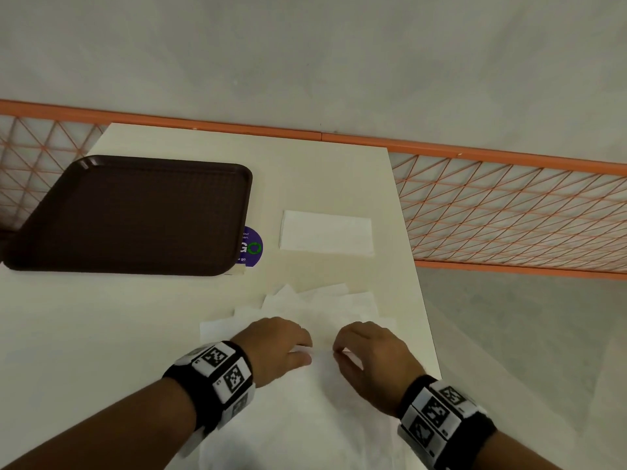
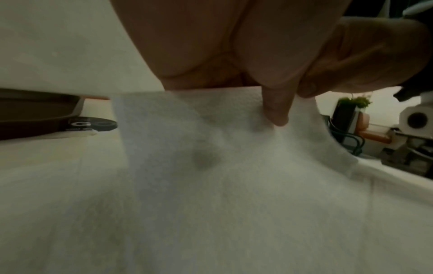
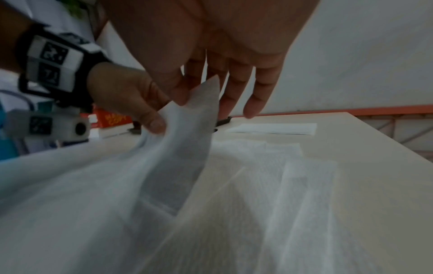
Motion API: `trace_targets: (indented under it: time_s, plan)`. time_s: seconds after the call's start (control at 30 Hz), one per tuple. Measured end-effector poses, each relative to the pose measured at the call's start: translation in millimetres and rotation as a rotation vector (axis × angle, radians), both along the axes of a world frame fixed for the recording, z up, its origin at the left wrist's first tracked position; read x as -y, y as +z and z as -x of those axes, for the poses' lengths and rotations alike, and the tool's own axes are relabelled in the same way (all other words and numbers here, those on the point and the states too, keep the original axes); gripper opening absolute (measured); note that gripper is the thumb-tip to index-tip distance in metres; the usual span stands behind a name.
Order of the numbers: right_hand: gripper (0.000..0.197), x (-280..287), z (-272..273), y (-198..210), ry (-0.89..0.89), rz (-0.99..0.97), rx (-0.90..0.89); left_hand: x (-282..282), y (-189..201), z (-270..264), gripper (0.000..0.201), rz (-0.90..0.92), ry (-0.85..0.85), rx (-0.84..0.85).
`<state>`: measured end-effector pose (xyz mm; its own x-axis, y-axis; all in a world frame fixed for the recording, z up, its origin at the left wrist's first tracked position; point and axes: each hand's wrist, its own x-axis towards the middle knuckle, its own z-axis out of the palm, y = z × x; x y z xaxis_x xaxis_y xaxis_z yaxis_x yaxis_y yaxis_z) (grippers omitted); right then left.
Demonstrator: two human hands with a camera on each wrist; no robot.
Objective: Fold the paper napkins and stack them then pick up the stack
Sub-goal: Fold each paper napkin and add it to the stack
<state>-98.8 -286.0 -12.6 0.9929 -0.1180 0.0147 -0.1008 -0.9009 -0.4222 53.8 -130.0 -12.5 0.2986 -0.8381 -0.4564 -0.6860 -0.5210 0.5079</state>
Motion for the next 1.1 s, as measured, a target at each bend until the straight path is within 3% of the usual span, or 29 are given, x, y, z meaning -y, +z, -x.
trace_targets:
  time_s: [0.17, 0.23, 0.27, 0.33, 0.43, 0.53, 0.63, 0.77, 0.87, 0.97, 1.1]
  plan:
    - [0.009, 32, -8, 4, -0.484, -0.682, -0.144, -9, 3, -19, 0.012, 0.078, 0.300, -0.314]
    - [0.005, 38, -9, 0, -0.622, -0.997, -0.179, -7, 7, -26, 0.007, 0.151, 0.445, -0.464]
    - [0.013, 39, -8, -4, -0.665, -1.131, -0.200, -4, 9, -29, 0.007, 0.194, 0.528, -0.541]
    - [0.021, 37, -7, -7, -0.716, -1.298, -0.254, 2, 5, -31, 0.010, 0.275, 0.728, -0.643]
    - [0.020, 38, -13, -7, -0.803, -1.366, -0.225, 6, -9, -30, 0.014, 0.325, 1.044, -0.746]
    - [0.017, 47, -24, -11, -0.881, -1.366, -0.148, 10, -18, -24, 0.021, 0.347, 1.179, -0.934]
    - [0.015, 58, -39, -12, -0.914, -1.357, -0.109, 23, -23, -32, 0.020, 0.384, 1.197, -0.886]
    - [0.013, 78, -69, -9, -0.917, -1.278, -0.048, 56, -17, -68, 0.009, 0.419, 1.057, -0.509]
    - [0.019, 96, -95, -8, -0.912, -1.117, -0.060, 82, -9, -94, 0.016, 0.398, 0.980, -0.327]
    - [0.029, 115, -120, -12, -0.865, -0.834, -0.148, 102, -14, -116, 0.027, 0.294, 0.881, -0.070]
    - [0.036, 137, -148, -14, -0.709, -0.294, -0.296, 119, -24, -133, 0.032, 0.129, 0.751, 0.192]
